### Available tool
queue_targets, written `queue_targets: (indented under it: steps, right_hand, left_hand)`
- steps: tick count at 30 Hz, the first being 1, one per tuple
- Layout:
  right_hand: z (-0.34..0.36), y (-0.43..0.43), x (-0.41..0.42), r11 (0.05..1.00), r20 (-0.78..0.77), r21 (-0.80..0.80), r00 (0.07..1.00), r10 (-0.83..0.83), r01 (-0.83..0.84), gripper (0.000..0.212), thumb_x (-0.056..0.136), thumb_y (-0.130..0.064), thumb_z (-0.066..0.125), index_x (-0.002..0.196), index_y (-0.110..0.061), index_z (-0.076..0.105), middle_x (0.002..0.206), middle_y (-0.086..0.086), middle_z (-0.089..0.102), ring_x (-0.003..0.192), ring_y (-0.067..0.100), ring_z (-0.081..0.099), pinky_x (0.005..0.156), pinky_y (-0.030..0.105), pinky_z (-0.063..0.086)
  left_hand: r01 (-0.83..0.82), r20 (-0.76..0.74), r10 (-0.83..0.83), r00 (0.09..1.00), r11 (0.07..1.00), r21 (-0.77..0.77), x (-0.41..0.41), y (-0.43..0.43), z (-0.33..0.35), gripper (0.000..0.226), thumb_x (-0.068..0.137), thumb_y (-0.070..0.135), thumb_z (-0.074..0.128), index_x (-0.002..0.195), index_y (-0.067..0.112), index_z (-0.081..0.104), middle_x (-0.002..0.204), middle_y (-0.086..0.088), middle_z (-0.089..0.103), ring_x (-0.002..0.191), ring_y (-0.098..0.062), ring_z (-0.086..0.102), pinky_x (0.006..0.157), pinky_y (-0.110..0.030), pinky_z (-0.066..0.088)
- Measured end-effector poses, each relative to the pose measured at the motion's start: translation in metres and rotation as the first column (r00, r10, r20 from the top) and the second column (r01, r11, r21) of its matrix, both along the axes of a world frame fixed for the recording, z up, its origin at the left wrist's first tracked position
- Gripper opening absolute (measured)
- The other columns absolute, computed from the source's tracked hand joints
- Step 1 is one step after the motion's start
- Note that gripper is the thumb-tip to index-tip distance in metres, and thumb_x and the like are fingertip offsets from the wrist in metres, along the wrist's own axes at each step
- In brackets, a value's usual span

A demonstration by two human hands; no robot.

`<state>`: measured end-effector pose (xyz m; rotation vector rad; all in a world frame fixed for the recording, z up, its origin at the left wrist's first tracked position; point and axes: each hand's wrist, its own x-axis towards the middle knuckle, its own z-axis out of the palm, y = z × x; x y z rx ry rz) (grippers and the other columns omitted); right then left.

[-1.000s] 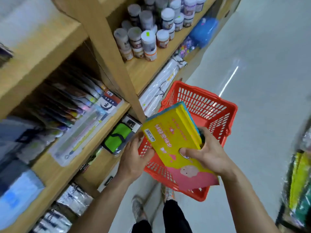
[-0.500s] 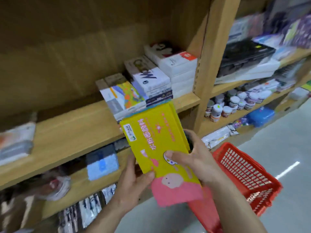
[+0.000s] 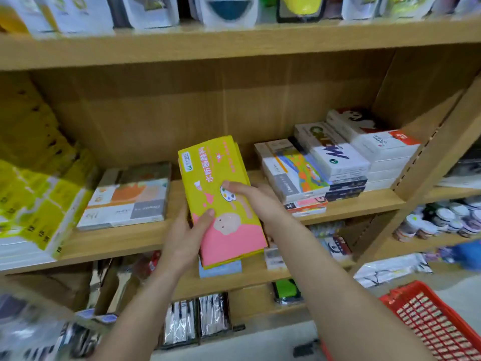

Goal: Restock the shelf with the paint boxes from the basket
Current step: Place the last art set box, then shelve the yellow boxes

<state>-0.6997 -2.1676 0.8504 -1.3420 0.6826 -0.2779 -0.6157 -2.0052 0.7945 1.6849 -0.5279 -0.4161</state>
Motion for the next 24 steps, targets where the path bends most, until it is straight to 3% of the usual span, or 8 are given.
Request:
queue_targets:
  steps: [5,7,10,14,17,20,22,24]
  right_hand:
    - [-0.006,-0.005,0.043,0.998,-0.079,0.054,0.997,-0.009,0.013,0.075,0.062,-0.05,0.089,0.122,-0.008,0.075,0.119,0.018,0.077,0.11,0.039,0.074,0.104,0.058,0.054]
    - [-0.008,-0.011,0.052,1.0,-0.118,0.018,0.993,-0.015,0.017,0.083,0.055,-0.059,0.085,0.123,-0.011,0.074,0.122,0.017,0.076,0.113,0.039,0.072,0.107,0.056,0.052]
    - [-0.017,-0.02,0.06,1.0,-0.173,-0.021,0.985,-0.018,0.014,0.069,0.069,-0.059,0.075,0.119,-0.011,0.077,0.122,0.019,0.076,0.114,0.041,0.071,0.108,0.054,0.052]
    - [-0.02,-0.034,0.065,0.997,-0.231,-0.071,0.972,-0.051,0.035,0.041,0.085,-0.042,0.07,0.108,-0.009,0.077,0.095,0.011,0.078,0.077,0.028,0.073,0.076,0.036,0.056]
    - [-0.017,-0.036,0.051,0.985,-0.218,-0.173,0.976,-0.016,-0.022,0.028,0.089,-0.041,0.069,0.083,-0.014,0.072,0.078,0.001,0.075,0.066,0.019,0.071,0.069,0.031,0.052]
    - [-0.027,-0.029,0.013,0.953,-0.097,-0.303,0.995,-0.001,-0.029,0.016,0.095,-0.039,0.067,0.097,-0.024,0.073,0.093,-0.006,0.079,0.083,0.01,0.076,0.068,0.028,0.055]
    - [-0.039,-0.019,-0.021,0.91,0.013,-0.414,0.999,-0.034,0.036,0.028,0.096,-0.039,0.065,0.122,-0.028,0.067,0.108,-0.011,0.075,0.095,-0.003,0.072,0.078,0.025,0.06]
    - [-0.05,-0.014,-0.053,0.785,0.125,-0.59,0.982,-0.141,0.188,0.038,0.093,-0.042,0.061,0.124,-0.022,0.07,0.111,-0.018,0.07,0.101,-0.003,0.068,0.086,0.03,0.059]
  left_hand:
    - [-0.079,0.016,0.077,0.997,0.99,0.12,0.028,-0.008,0.006,0.041,0.073,0.073,0.058,0.1,0.044,0.068,0.101,0.01,0.079,0.09,-0.018,0.075,0.086,-0.048,0.059]
    - [-0.091,-0.001,0.092,0.996,0.985,0.147,0.034,-0.012,0.006,0.052,0.072,0.076,0.057,0.101,0.036,0.07,0.096,0.007,0.079,0.088,-0.021,0.075,0.084,-0.048,0.059]
    - [-0.109,-0.045,0.119,0.992,0.976,0.187,0.044,-0.02,0.007,0.061,0.069,0.077,0.056,0.1,0.027,0.072,0.085,0.005,0.08,0.084,-0.023,0.076,0.082,-0.045,0.059]
    - [-0.104,-0.049,0.119,0.992,0.965,0.239,0.049,-0.03,0.009,0.054,0.076,0.072,0.051,0.096,0.025,0.07,0.085,0.002,0.079,0.083,-0.025,0.074,0.083,-0.048,0.059]
    - [-0.03,-0.139,0.044,0.989,0.994,0.102,0.04,-0.02,0.001,0.047,0.077,0.072,0.056,0.105,0.037,0.069,0.098,0.0,0.08,0.086,-0.021,0.077,0.081,-0.052,0.06]
    - [0.074,-0.038,-0.075,0.996,0.996,-0.042,0.018,0.001,-0.016,0.061,0.076,0.073,0.065,0.133,0.055,0.051,0.125,0.027,0.068,0.112,0.0,0.067,0.092,-0.031,0.054]
    - [0.114,0.079,-0.112,0.991,0.993,-0.017,0.008,0.005,-0.022,0.077,0.077,0.067,0.069,0.146,0.055,0.034,0.129,0.04,0.059,0.118,0.011,0.059,0.091,-0.012,0.047]
    - [0.133,0.151,-0.134,0.979,0.991,0.022,0.006,-0.001,-0.023,0.077,0.079,0.062,0.069,0.143,0.063,0.027,0.13,0.039,0.06,0.116,0.015,0.058,0.084,-0.002,0.042]
